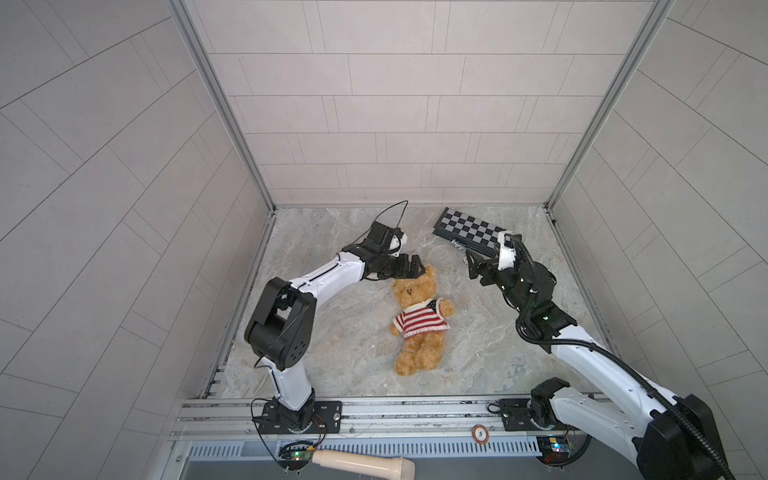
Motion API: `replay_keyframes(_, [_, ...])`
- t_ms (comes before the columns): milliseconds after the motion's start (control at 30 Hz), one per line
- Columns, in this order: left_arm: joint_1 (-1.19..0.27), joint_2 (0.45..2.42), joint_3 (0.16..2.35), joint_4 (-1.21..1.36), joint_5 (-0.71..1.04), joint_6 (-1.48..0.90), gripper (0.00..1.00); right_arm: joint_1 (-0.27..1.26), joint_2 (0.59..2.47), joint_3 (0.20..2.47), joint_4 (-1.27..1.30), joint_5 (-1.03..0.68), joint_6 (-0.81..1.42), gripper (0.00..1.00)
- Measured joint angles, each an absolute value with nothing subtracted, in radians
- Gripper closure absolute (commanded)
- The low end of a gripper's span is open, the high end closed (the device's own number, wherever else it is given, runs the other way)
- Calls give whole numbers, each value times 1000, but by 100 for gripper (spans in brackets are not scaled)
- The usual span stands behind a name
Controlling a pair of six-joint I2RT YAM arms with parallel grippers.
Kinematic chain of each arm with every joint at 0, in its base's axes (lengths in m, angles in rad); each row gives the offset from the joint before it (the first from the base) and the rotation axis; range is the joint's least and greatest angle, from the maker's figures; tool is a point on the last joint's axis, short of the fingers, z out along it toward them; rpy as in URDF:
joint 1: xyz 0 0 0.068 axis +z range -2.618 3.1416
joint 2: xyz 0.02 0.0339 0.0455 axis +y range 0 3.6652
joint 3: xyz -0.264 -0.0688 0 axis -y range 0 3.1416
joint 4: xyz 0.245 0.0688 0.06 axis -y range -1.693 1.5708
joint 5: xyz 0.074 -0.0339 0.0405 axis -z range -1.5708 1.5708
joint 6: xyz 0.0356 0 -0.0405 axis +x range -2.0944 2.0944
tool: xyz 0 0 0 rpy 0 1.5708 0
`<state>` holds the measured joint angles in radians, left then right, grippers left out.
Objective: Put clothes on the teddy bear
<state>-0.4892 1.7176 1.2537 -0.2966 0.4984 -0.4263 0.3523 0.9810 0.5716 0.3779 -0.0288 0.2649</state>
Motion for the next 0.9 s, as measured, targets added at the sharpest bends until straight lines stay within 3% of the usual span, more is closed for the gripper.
replay_keyframes(200, [-449,1465,1070,-189,333,-391,0,304,981,564,368,53,242,1])
replay_keyframes(467, [-442,1107,852,-61,-206,-345,0,207,969,490,355,219,219,1])
replay_keyframes(667, [-436,1042,739,84,-533,-254,0,170,988,409,422,308,205,1])
replay_keyframes(900, [-427,1081,540,325,-670,-40,0,154,1109,289,625,299,133,1])
